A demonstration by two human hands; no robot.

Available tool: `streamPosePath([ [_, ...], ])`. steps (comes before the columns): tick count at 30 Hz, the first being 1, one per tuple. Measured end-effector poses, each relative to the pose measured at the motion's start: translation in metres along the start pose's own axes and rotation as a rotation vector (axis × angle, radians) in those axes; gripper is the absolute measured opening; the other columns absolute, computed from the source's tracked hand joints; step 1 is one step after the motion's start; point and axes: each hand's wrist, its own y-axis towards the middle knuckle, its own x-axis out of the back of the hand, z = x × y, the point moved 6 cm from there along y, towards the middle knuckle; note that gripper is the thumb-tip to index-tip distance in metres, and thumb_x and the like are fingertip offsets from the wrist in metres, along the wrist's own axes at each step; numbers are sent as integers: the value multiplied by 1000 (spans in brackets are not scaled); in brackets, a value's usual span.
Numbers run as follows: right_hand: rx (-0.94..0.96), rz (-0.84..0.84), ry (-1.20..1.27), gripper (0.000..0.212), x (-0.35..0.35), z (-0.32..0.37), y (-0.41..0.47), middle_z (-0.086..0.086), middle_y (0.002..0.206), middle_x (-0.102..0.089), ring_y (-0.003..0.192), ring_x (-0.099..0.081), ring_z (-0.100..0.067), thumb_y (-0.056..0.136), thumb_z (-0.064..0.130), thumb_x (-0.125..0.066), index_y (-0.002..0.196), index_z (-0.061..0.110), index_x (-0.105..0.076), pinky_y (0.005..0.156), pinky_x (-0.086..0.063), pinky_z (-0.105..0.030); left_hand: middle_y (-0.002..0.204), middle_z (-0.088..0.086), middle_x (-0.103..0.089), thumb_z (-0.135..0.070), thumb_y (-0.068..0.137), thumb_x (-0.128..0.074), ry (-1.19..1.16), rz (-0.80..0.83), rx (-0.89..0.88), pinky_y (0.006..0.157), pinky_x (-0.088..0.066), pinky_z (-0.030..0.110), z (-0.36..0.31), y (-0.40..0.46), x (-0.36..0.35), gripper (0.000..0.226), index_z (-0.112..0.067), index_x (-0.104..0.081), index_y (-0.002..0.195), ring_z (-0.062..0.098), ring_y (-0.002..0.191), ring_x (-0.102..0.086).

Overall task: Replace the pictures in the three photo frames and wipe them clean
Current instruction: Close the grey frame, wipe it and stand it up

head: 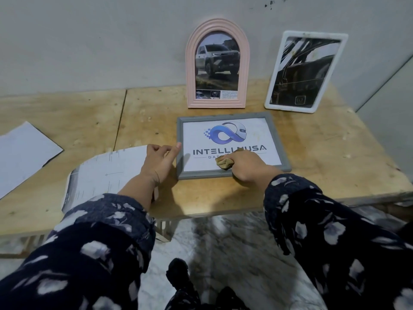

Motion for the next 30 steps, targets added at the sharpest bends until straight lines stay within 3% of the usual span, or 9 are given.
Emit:
streamPosePath([
  [4,-16,7,-14,54,-1,0,1,-5,135,-57,121,-51,-26,89,1,-39,132,26,-57,95,-41,-29,130,3,-29,-67,84,-50,1,53,2,110,-27,37,0,1,-2,69,-20,-49,135,26,130,-38],
  [6,-10,18,1,53,1,2,-1,0,135,-57,121,-51,-23,89,-1,-40,131,26,-59,95,-39,-25,140,5,-27,-69,82,-52,129,19,-24,113,-28,43,-1,-4,-7,78,-21,-39,142,29,133,-35],
  [9,-1,31,13,50,5,6,-4,6,137,-56,123,-50,-19,90,-1,-40,128,24,-61,95,-36,-22,153,7,-22,-71,81,-46,471,-223,-227,118,-4,50,-21,-30,-27,88,-17,-25,148,26,144,-17],
  [12,8,37,6,47,9,8,-4,5,138,-55,124,-49,-19,91,-1,-41,126,20,-61,91,-35,-21,161,3,-3,-73,79,-40,561,-252,-365,114,13,53,-43,-56,-75,98,-17,-8,153,18,148,7],
  [16,-10,29,26,49,10,5,0,3,139,-54,126,-47,-20,90,-1,-41,129,21,-61,97,-37,-23,155,0,31,-82,78,-24,669,-201,-249,111,19,58,-44,-55,-110,105,-21,26,147,18,142,30],
  [22,-18,46,50,48,6,-1,5,3,132,-61,121,-52,-19,86,-2,-43,123,20,-65,96,-40,-24,158,1,25,-77,84,-27,577,-256,-224,113,20,48,-41,-54,-110,99,-17,15,151,16,144,24],
  [26,-22,98,253,41,36,-7,7,-1,113,-70,109,-62,-15,83,-10,-42,104,9,-72,94,-47,-23,160,1,17,-75,83,-31,552,-258,-254,115,17,49,-44,-56,-110,97,-18,5,153,16,146,19],
  [28,-78,-10,308,40,70,-15,15,3,92,-67,84,-61,-11,87,-10,-34,89,11,-69,75,-47,-19,162,1,6,-73,82,-36,538,-278,-276,116,12,51,-45,-55,-111,96,-17,-5,154,18,148,11],
  [30,-96,-225,248,39,104,-22,33,10,79,-57,70,-50,-6,89,-6,-35,73,21,-58,65,-41,-16,162,2,0,-71,80,-41,554,-295,-290,116,8,53,-43,-54,-112,96,-17,-11,153,19,149,6],
])
